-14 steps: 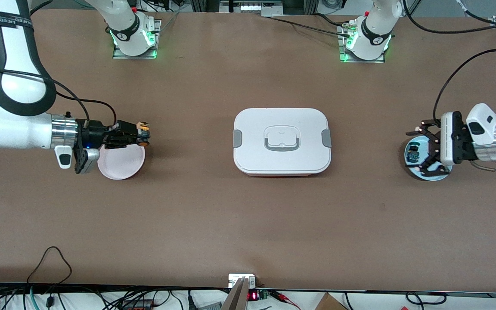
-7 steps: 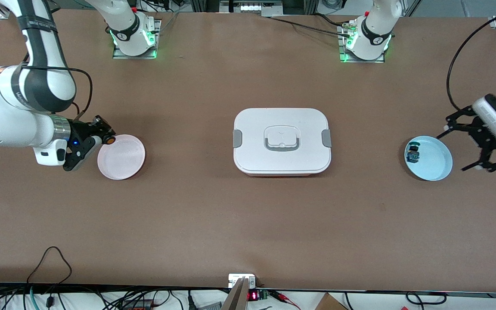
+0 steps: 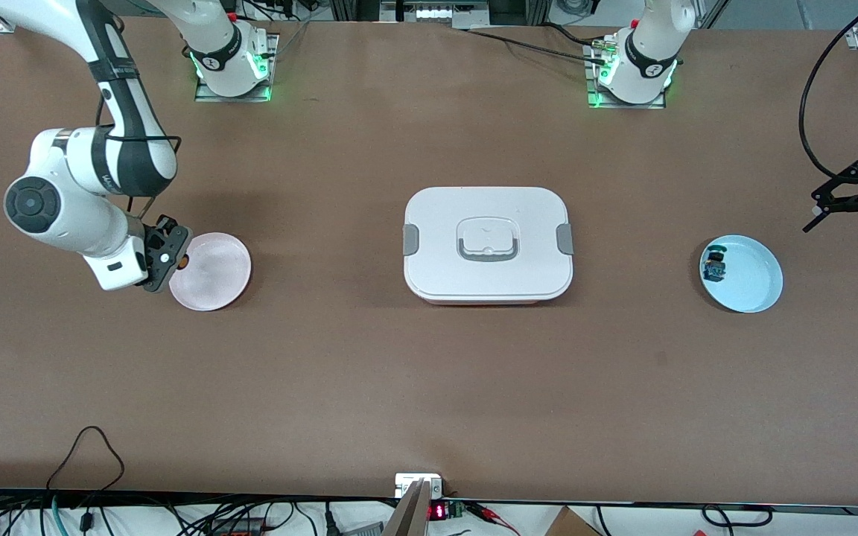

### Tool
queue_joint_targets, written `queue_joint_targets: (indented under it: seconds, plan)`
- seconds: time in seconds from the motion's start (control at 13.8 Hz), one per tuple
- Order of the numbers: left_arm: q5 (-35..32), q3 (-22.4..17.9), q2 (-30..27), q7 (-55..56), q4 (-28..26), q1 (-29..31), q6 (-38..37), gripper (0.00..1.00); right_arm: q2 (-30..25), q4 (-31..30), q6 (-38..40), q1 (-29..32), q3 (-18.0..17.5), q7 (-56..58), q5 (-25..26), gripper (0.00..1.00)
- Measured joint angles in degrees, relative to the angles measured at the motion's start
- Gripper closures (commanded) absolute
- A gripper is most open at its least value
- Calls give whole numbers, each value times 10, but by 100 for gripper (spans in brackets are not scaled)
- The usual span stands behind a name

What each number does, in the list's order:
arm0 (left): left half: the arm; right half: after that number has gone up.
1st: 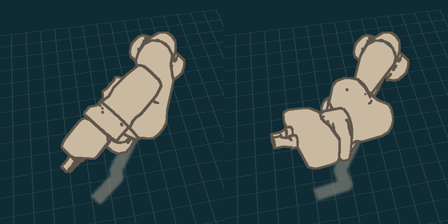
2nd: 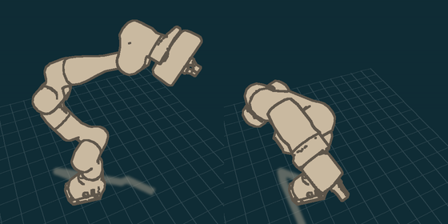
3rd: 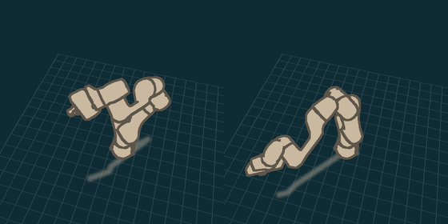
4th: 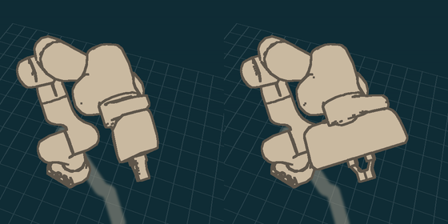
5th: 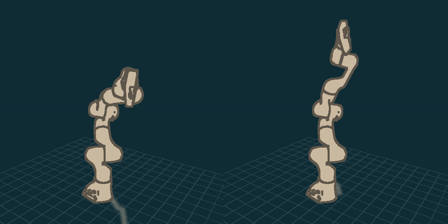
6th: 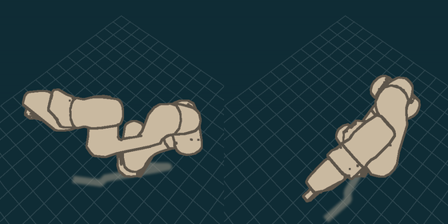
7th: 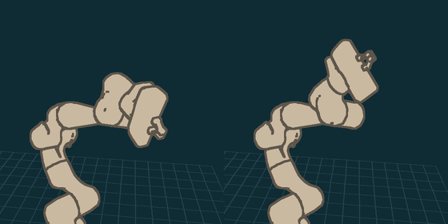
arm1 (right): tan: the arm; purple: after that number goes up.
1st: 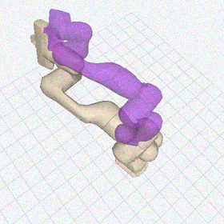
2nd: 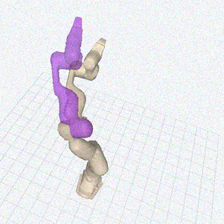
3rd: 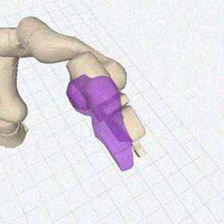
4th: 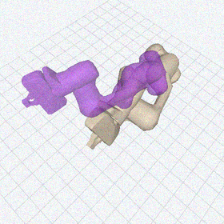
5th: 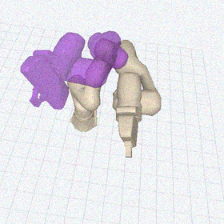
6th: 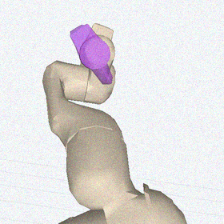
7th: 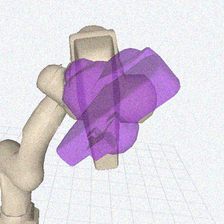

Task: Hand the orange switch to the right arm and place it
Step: 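Carry the switch to the white plate while the left gripper returns, then lower the switch onto the white plate and open the right gripper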

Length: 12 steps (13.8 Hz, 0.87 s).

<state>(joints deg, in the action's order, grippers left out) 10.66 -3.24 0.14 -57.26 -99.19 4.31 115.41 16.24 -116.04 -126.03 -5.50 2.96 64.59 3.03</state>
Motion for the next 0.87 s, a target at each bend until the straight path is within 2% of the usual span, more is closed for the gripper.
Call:
queue_joint_targets:
  seconds: [0.22, 0.51, 0.65, 0.87]
  plan:
    - [-49, 4, -2, 192, 19, -6, -61, 0, 0, -33, -54, -1, -1, 30, 4, 100]
    - [-98, 45, -6, 437, 51, -13, -171, 0, 0, -75, -121, -22, -5, 51, 5, 100]
    - [-106, 58, -5, 507, 52, -15, -192, 0, 1, -85, -132, -37, -5, 51, 5, 100]
    - [-106, 61, -5, 531, 52, -15, -198, 0, 8, -94, -144, -41, -5, 53, 5, 100]
